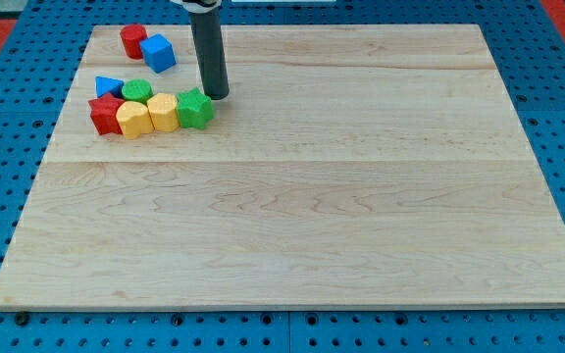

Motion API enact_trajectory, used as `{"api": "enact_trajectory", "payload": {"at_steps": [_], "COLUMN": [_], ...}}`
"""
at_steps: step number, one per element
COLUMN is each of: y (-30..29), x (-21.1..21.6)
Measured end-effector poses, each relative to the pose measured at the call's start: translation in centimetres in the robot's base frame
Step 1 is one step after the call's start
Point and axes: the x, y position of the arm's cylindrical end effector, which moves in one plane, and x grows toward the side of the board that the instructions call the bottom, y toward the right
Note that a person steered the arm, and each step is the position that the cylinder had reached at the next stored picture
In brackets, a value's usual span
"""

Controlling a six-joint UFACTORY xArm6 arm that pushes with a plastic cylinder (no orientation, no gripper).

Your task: Point your arm to center left

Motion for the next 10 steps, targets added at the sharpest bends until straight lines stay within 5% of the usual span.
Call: {"api": "enact_trajectory", "payload": {"at_steps": [3, 4, 5, 7, 10], "y": [1.1, 3.4, -1.4, -18.9, -21.6], "x": [0.9, 6.8, 14.1, 14.4, 12.0]}}
